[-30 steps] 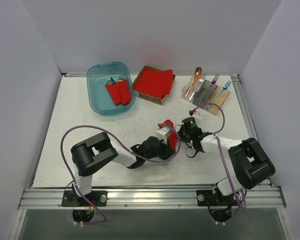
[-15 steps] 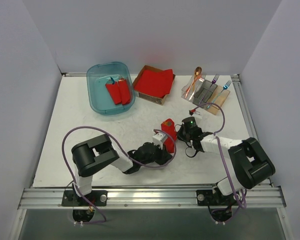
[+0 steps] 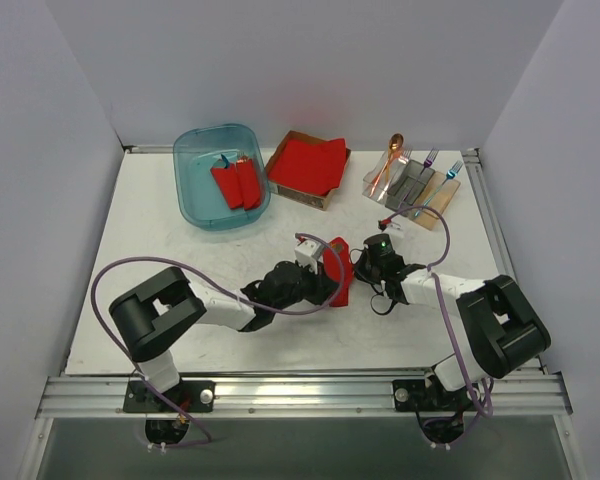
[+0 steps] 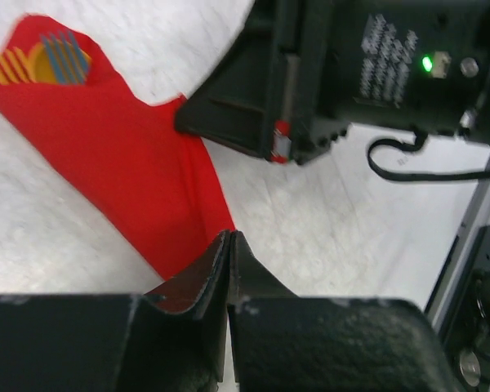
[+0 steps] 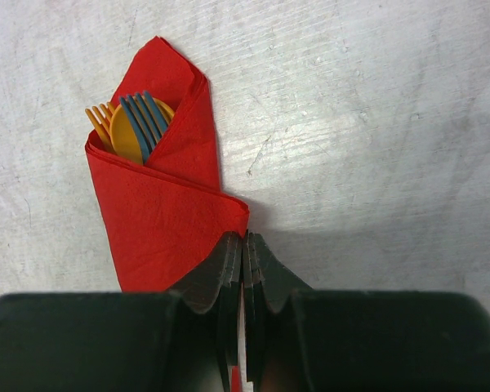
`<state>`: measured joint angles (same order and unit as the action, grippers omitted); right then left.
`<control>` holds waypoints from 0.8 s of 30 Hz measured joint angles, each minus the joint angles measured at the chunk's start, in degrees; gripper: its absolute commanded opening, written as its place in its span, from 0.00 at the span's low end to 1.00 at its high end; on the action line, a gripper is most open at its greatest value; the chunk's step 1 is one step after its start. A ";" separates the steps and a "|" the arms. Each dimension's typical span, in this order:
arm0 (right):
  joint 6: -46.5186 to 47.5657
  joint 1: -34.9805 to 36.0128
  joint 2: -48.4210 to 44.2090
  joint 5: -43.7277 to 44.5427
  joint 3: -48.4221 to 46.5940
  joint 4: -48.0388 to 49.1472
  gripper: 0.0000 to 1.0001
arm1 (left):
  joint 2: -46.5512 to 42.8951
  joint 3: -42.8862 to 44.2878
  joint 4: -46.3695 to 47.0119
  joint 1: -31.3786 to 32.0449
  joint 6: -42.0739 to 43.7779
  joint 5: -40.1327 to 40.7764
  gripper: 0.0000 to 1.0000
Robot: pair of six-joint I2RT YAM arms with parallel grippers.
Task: Place the utensils on the paper napkin and roll it up
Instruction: Adjust the napkin at the center of the board.
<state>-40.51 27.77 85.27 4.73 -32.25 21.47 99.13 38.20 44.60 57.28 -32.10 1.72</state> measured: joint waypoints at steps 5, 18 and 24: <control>0.00 0.00 0.00 -0.02 0.00 0.00 0.00 | 0.35 2.62 -2.89 -2.71 1.14 -0.76 0.09; -0.02 0.02 0.00 -0.09 0.00 -0.07 0.00 | 9.14 -0.15 4.17 0.42 -1.79 -3.45 0.08; -0.02 0.02 0.00 -0.26 0.00 -0.15 0.00 | 9.64 -2.47 8.74 1.27 -2.64 -2.29 0.07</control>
<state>-40.53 27.79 85.27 4.47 -32.25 21.32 108.77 35.73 53.34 58.54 -34.74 -0.58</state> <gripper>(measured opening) 0.029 0.074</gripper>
